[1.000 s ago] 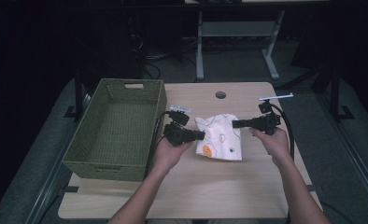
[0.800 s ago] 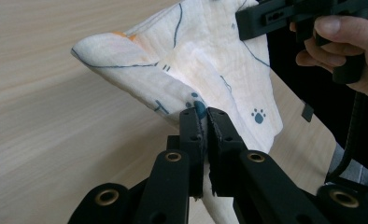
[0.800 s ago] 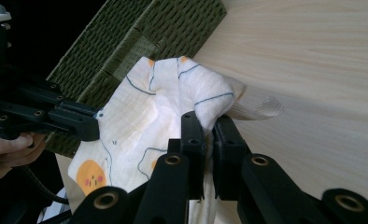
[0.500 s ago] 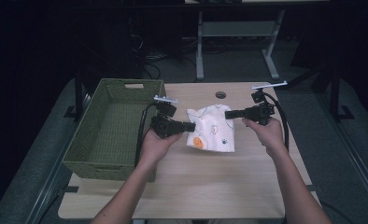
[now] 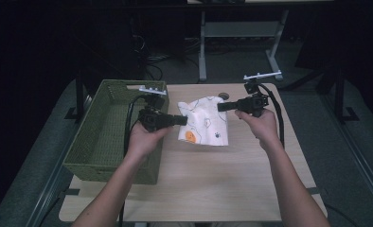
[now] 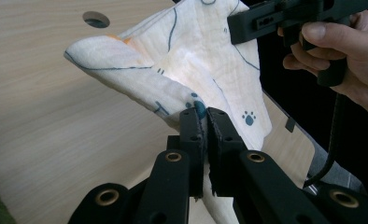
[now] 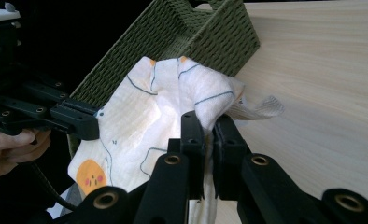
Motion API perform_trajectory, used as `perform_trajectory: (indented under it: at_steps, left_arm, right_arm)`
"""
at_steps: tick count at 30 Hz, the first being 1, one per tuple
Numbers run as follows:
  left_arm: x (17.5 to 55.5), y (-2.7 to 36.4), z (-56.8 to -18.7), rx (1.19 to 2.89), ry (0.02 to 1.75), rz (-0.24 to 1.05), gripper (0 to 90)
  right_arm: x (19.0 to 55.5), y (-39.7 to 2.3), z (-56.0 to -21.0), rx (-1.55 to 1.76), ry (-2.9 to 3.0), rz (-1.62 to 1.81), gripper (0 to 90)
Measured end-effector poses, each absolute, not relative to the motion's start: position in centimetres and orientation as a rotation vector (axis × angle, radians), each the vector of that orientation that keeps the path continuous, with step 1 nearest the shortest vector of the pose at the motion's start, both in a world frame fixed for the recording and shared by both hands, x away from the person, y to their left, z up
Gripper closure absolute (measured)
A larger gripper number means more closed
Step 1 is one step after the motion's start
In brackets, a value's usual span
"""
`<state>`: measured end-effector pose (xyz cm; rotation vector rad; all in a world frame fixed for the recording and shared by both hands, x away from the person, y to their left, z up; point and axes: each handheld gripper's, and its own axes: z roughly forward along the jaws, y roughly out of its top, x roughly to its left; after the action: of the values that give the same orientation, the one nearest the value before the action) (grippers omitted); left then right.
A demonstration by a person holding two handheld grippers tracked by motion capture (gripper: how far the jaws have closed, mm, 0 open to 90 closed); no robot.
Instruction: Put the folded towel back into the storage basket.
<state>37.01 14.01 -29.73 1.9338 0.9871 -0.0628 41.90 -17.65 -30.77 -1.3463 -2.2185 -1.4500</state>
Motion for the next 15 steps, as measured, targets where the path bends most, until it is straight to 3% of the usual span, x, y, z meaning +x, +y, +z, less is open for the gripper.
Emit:
perform_trajectory:
  at_steps: [15]
  left_arm:
    - [37.2, 17.6, -28.0, 1.917, 0.993, -0.043, 85.9]
  right_arm:
    - [42.8, -13.8, -28.7, -1.290, -2.245, -1.454, 84.2]
